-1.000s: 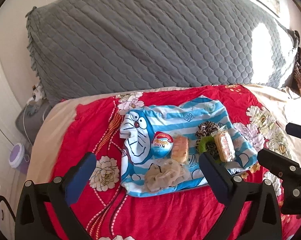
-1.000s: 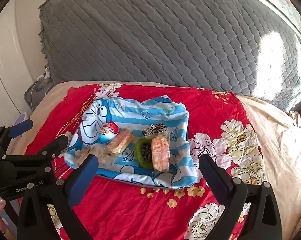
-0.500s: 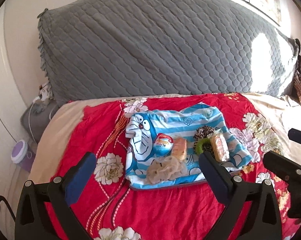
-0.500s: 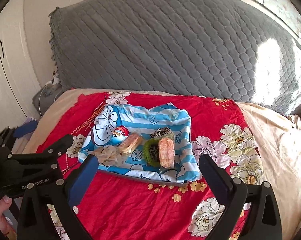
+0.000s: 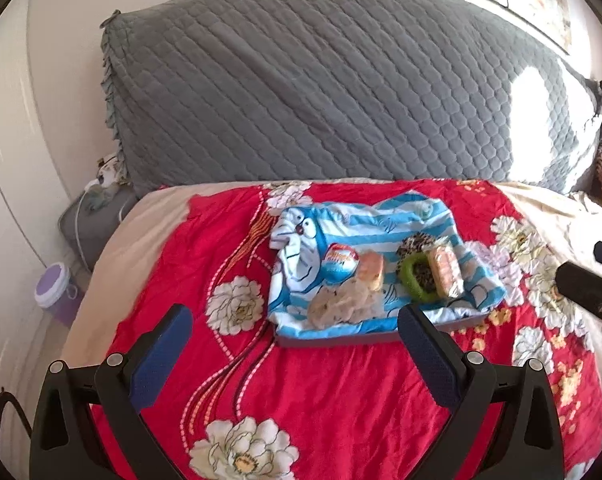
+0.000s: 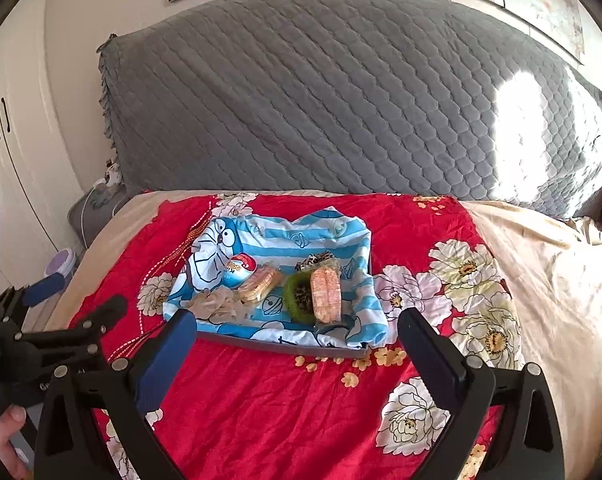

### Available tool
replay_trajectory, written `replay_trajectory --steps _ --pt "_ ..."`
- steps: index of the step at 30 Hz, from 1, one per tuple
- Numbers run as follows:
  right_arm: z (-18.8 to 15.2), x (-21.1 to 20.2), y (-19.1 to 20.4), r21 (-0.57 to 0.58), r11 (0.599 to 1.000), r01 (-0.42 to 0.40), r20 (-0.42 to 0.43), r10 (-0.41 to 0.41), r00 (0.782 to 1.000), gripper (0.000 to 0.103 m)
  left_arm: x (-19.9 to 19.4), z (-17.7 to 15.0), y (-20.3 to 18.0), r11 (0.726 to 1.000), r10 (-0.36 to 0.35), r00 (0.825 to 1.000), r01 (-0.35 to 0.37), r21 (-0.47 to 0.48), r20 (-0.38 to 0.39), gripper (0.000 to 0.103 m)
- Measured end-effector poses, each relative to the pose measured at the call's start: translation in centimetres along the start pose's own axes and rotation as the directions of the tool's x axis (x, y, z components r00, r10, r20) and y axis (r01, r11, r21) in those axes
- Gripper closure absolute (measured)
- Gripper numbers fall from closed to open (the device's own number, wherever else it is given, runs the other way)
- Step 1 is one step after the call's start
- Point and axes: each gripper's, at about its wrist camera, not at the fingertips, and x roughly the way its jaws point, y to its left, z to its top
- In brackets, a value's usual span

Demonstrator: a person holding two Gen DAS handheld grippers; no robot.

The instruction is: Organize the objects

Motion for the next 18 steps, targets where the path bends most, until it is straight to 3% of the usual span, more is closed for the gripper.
replay_trajectory --steps 5,18 --pt "-0.7 -1.0 0.1 -0.013 1.000 -0.012 -0.005 0.012 1.000 0.002 -1.0 -0.8 0.1 1.000 -0.007 1.000 0.007 0.002 0.011 0.001" --pt "-3.8 -3.1 0.7 -0.058 0.998 0.039 0.081 -0.035 0.996 0.002 -2.2 -2.5 0.5 1.000 -0.015 1.000 0.015 0.024 0.015 0.001"
